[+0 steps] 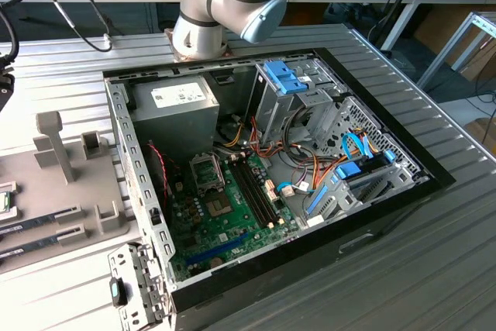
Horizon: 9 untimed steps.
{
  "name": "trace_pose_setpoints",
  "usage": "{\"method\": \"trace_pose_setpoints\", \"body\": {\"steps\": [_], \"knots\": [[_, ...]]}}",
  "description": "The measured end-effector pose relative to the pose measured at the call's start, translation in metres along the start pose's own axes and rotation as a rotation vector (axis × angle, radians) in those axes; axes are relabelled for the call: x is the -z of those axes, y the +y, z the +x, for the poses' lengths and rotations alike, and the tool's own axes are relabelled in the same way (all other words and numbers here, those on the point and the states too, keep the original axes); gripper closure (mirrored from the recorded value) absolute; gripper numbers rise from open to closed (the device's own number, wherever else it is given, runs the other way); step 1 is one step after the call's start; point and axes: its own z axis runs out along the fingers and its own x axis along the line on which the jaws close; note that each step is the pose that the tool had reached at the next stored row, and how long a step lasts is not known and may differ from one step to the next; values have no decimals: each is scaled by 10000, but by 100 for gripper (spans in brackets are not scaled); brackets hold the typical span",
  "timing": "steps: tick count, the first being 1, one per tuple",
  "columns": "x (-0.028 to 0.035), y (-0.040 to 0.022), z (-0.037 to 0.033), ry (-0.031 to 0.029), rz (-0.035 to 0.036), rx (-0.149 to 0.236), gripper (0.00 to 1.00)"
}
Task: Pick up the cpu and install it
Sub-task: 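Pick up the cpu and move it towards the insertion slot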
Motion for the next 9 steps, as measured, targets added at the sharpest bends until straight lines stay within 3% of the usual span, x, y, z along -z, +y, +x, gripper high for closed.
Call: {"method": "trace_pose_setpoints", "body": {"steps": [5, 7, 8, 9], "knots": [[0, 0, 0, 0, 0, 0, 89], [-1, 0, 0, 0, 0, 0, 79], [-2, 0, 0, 0, 0, 0, 61], [-11, -2, 0, -3, -2, -1, 61]]}}
